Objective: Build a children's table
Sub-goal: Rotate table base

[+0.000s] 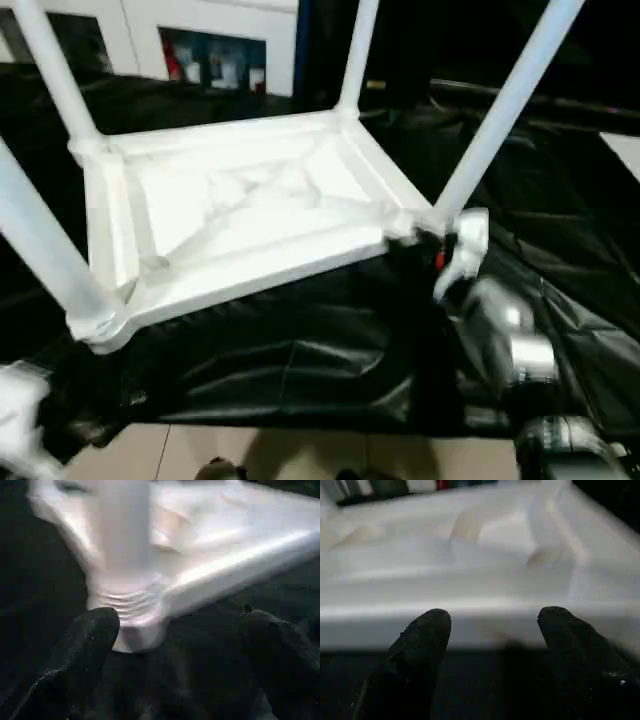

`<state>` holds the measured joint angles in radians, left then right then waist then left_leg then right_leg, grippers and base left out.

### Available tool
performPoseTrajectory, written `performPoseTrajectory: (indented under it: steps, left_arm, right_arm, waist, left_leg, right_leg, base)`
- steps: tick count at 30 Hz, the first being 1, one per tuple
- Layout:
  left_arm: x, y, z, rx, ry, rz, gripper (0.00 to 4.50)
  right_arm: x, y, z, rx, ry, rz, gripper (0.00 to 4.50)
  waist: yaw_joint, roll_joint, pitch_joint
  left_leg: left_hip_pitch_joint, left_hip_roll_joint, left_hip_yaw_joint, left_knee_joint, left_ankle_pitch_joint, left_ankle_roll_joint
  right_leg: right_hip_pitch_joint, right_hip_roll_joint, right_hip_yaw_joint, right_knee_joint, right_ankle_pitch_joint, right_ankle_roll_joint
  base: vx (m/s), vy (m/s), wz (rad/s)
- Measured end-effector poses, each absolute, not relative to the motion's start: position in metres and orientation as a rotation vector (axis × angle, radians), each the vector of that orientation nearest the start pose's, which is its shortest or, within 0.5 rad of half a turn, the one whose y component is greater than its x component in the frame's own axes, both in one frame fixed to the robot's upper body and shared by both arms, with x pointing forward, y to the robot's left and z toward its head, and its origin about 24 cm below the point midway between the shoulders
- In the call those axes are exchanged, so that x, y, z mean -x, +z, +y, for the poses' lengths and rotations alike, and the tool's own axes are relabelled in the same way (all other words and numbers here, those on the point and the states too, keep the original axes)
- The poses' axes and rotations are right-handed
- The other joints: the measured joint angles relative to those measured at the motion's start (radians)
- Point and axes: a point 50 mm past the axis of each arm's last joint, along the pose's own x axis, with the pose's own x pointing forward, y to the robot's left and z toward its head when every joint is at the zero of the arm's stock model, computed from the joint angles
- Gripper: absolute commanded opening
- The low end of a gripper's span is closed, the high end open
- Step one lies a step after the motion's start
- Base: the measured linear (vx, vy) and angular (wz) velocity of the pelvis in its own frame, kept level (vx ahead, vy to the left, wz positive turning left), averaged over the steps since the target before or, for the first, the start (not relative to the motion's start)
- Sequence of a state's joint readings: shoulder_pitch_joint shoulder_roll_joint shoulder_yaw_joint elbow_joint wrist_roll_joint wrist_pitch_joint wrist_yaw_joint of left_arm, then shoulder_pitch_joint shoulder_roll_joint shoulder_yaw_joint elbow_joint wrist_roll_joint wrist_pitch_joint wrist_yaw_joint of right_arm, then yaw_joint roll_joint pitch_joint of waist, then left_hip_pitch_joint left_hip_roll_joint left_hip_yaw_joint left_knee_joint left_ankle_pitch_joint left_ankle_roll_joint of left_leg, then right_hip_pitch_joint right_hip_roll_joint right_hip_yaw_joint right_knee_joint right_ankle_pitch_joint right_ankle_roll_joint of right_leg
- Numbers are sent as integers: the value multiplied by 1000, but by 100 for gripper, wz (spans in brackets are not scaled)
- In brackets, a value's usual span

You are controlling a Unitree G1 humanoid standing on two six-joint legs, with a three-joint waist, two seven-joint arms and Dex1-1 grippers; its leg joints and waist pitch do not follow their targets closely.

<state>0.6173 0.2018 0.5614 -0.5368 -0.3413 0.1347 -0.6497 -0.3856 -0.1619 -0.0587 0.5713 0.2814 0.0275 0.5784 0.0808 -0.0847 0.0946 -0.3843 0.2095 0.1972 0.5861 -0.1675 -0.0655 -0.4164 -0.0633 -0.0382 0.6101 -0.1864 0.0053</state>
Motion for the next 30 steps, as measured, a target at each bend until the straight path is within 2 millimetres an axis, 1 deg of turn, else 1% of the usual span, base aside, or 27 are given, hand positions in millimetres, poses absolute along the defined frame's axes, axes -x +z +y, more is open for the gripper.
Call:
performPoseTrajectory:
  steps: [1,3,6,8,10,12,15,16,18,21,24,27,28,30]
  left_arm:
    - [-105,88,279,-117,-74,67,448]
    - [-106,93,283,-142,-46,25,448]
    - [-120,98,288,-166,-44,-34,448]
    - [-141,101,286,-152,-52,-93,448]
    - [-160,104,280,-145,-73,-138,448]
    - [-172,104,276,-131,-81,-147,448]
    - [-196,105,267,-93,-84,-152,448]
    - [-205,105,263,-82,-87,-154,448]
    - [-212,108,259,-61,-97,-164,448]
    - [-221,110,249,31,-172,-172,448]
    - [-222,116,230,129,-321,-173,448]
    - [-219,126,207,212,-532,-165,448]
    - [-217,130,199,236,-625,-141,448]
    - [-213,134,188,270,-748,-115,448]
  right_arm:
    - [-311,22,-156,-191,531,173,319]
    - [-309,21,-155,-189,533,178,319]
    - [-310,20,-151,-177,520,192,319]
    - [-314,19,-144,-167,509,208,319]
    - [-319,20,-136,-153,500,222,319]
    - [-324,21,-135,-137,469,232,319]
    - [-332,16,-136,-138,392,274,319]
    - [-336,18,-131,-147,379,280,319]
    - [-340,20,-127,-150,370,283,319]
    - [-344,17,-125,-150,363,313,319]
    - [-346,16,-116,-155,377,333,319]
    - [-349,15,-114,-149,369,351,319]
    - [-350,14,-114,-143,359,358,319]
    - [-351,12,-114,-136,354,368,319]
  waist:
    - [3,-1,-1]
    - [6,-3,-2]
    - [10,-6,-5]
    - [10,-8,-6]
    - [7,-10,-8]
    - [6,-10,-9]
    - [6,-12,-11]
    - [6,-13,-11]
    - [6,-13,-11]
    - [9,-14,-12]
    - [15,-15,-13]
    - [14,-15,-13]
    - [11,-15,-13]
    - [7,-15,-13]
  left_leg:
    - [1,0,-1,0,0,0]
    - [1,0,-2,0,0,0]
    - [2,0,-4,0,0,0]
    - [2,0,-5,0,0,0]
    - [2,0,-5,1,0,0]
    - [3,0,-5,4,1,-1]
    - [4,0,-5,6,1,-1]
    - [4,0,-5,7,1,-1]
    - [4,0,-5,7,1,-2]
    - [2,0,-5,7,2,-3]
    - [1,0,-5,10,2,-3]
    - [1,0,-4,13,2,-3]
    - [0,0,-4,14,2,-3]
    - [1,0,-4,14,2,-3]
  right_leg:
    - [0,1,0,0,0,0]
    - [0,2,1,0,0,0]
    - [1,2,0,1,0,0]
    - [2,2,0,1,0,0]
    - [2,2,1,1,2,-2]
    - [3,2,1,1,5,-2]
    - [3,2,1,3,11,-4]
    - [2,2,1,4,13,-5]
    - [2,3,1,5,13,-5]
    - [1,3,1,6,15,-10]
    - [1,2,1,6,15,-10]
    - [1,2,2,6,15,-10]
    - [1,2,2,7,15,-11]
    - [1,2,2,8,15,-11]
  base:
    - [0,0,0]
    - [0,0,0]
    - [0,0,0]
    - [0,0,0]
    - [0,0,0]
    - [0,0,0]
    - [0,0,0]
    - [0,0,0]
    - [0,0,0]
    - [0,0,0]
    - [0,0,0]
    - [0,0,0]
    - [0,0,0]
    - [0,0,0]
